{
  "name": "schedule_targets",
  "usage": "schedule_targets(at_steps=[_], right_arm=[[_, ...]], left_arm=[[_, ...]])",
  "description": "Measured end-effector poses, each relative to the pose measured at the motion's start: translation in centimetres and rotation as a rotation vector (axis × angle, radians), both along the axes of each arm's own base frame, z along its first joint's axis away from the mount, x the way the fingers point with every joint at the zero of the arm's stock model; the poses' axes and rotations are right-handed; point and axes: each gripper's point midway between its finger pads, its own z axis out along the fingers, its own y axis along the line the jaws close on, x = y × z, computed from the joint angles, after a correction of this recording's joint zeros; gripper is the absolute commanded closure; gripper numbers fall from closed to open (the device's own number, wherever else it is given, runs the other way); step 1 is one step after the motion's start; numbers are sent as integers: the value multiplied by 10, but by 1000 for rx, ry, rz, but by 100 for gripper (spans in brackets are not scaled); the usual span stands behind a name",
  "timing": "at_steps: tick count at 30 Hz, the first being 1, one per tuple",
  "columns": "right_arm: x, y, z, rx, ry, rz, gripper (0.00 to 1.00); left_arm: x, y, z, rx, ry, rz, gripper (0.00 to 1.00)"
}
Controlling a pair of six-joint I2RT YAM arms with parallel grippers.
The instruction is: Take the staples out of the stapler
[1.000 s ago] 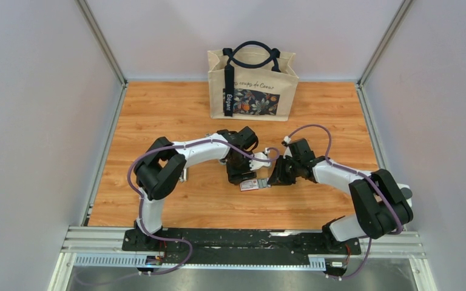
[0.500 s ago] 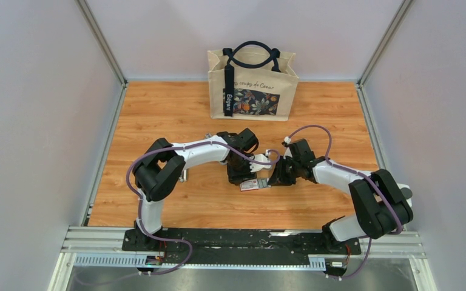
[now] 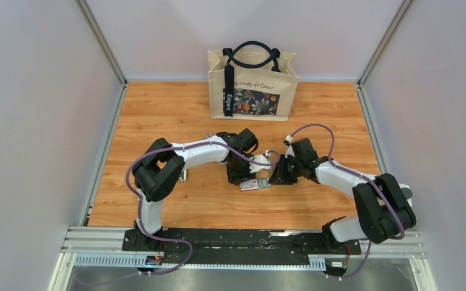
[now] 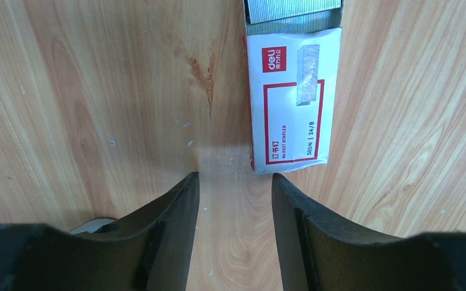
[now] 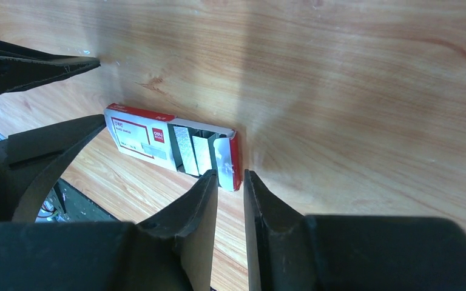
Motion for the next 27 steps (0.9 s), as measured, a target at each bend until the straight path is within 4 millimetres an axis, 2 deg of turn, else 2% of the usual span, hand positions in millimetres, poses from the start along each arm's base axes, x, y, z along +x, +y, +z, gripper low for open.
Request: schedule_targets(at_steps=[6, 27], right_arm=[[1, -2, 0, 0, 2, -8, 79], [5, 0, -8, 7, 16, -14, 82]], left_arm=[[0, 0, 0, -1, 0, -1, 46], [-9, -6, 0, -1, 4, -26, 48]])
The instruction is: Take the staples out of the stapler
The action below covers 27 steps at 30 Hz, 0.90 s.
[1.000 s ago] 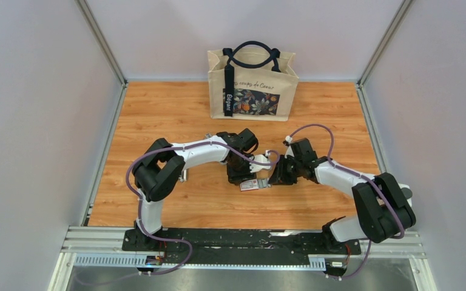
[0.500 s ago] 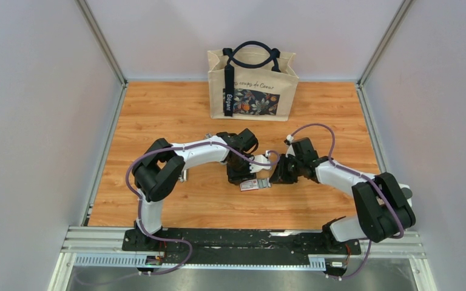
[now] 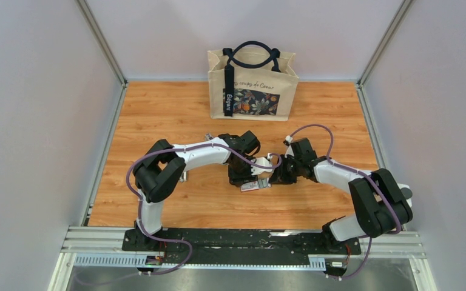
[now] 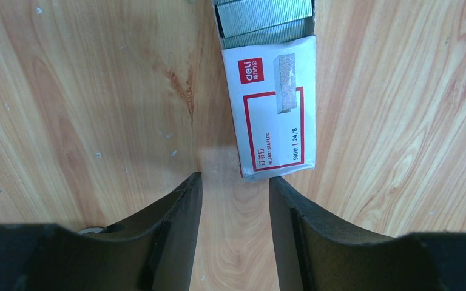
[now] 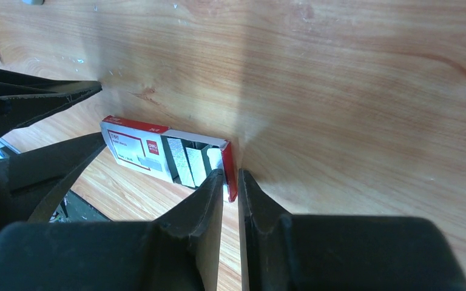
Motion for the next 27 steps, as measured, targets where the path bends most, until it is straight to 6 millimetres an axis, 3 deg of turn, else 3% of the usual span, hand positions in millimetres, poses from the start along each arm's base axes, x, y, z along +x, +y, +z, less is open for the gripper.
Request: schedule_targets(at_steps=[13, 27], right_arm=[[-3, 6, 0, 14, 5, 6, 85], [-17, 25, 1, 14, 6, 57, 85]], left_arm=[[0, -1, 0, -1, -1, 0, 49], [0, -1, 0, 1, 1, 4, 50]])
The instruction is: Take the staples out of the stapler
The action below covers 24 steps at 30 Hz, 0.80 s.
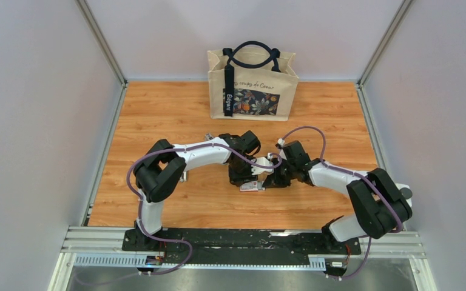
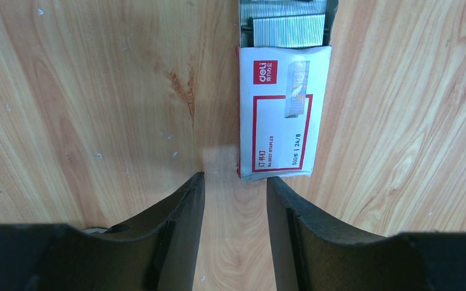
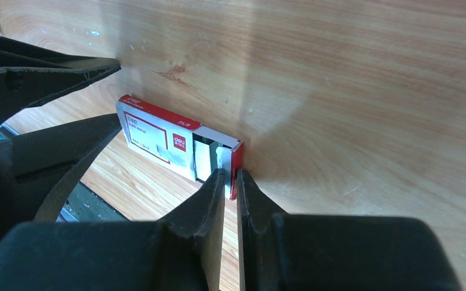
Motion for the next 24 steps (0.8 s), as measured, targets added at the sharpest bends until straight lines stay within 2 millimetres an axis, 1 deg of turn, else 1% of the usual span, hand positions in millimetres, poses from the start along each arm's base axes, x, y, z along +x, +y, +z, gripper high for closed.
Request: schedule_targets(at_steps=[8, 11, 24], right_arm=[[-3, 12, -1, 19, 8, 4, 84], [-2, 15, -1, 31, 17, -5, 80], [-2, 18, -1, 44, 29, -14, 74]], left_arm=[[0, 0, 0, 1, 3, 3, 50], [0, 0, 0, 2, 3, 3, 50], [0, 0, 0, 3, 4, 2, 51]])
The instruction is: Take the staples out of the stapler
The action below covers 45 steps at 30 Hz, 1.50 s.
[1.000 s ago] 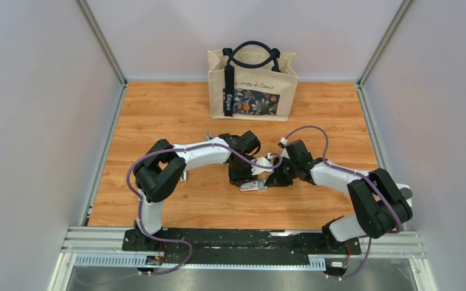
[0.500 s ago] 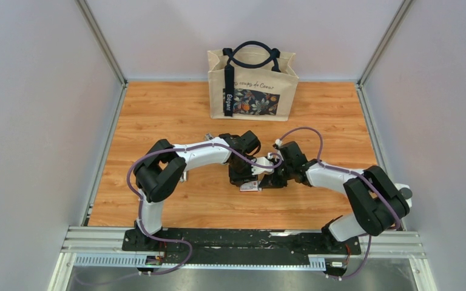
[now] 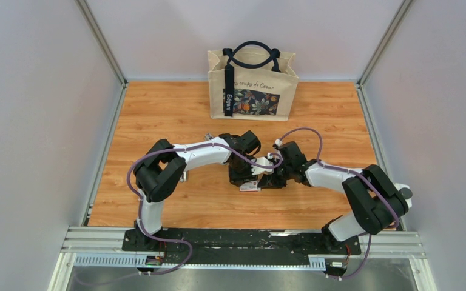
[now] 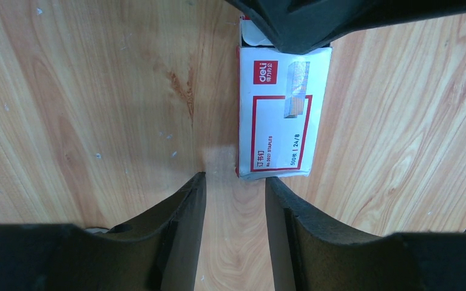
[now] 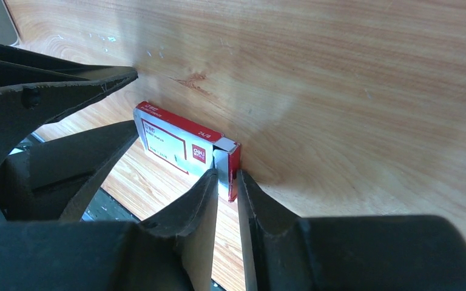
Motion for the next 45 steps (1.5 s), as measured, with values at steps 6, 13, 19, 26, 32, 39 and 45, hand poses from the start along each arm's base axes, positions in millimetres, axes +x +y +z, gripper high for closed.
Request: schedule_targets(at_steps=[6, 13, 19, 26, 32, 39, 45], right_arm=[[0, 0, 2, 1, -3, 0, 72], [-1, -1, 5, 21, -18, 2, 71], [-1, -4, 13, 48, -40, -5, 71], [8, -8, 19, 81, -61, -26, 73], [8, -6, 11, 86, -36, -23, 76], [5, -5, 3, 84, -10, -16, 80], [5, -6, 1, 80, -2, -16, 84]], left_arm=[[0, 0, 0, 0, 0, 0, 51], [0, 0, 0, 0, 0, 0, 52], [0, 0, 0, 0, 0, 0, 52], [0, 0, 0, 0, 0, 0, 52], [0, 0, 0, 0, 0, 0, 52], [0, 0, 0, 0, 0, 0, 53], [0, 0, 0, 0, 0, 0, 53]])
